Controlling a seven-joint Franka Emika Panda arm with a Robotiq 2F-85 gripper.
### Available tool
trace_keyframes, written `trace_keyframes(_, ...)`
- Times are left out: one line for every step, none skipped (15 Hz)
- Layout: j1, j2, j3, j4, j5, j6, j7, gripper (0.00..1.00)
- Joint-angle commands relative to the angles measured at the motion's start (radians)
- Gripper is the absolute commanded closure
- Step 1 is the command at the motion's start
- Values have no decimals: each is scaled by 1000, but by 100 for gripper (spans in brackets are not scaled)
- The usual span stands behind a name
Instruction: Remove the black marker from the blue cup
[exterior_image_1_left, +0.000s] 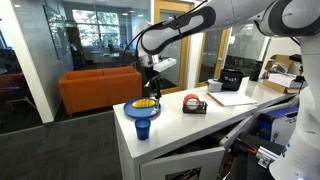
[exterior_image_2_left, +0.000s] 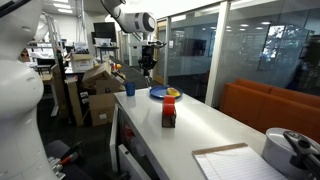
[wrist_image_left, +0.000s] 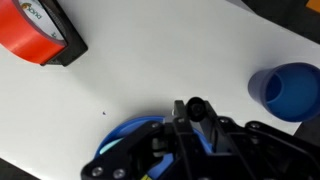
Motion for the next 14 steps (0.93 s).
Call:
trace_keyframes(1,-111,-25,-135,6,94,152,95)
trace_keyframes(4,-135,-32,-164,-3,113,202,95)
trace_keyframes(8,-157,-38,-191,-17,130,250,95)
trace_keyframes(11,-179,-42,-222,-31,151,299,95)
trace_keyframes(14,-197,-43,-248,-45,167,345,95)
trace_keyframes(18,-213,-43,-277,-66,188,392,95)
trace_keyframes(22,-226,-42,-302,-88,204,435,95)
trace_keyframes(26,-238,-38,-329,-117,225,481,95)
trace_keyframes(31,-247,-35,-352,-147,243,526,95)
trace_keyframes(36,-252,-32,-373,-175,256,571,95)
trace_keyframes(41,-256,-29,-390,-203,265,614,95)
trace_keyframes(46,-259,-26,-408,-225,274,650,95)
trace_keyframes(50,-261,-23,-422,-247,282,684,95)
trace_keyframes(55,-261,-21,-435,-272,292,720,95)
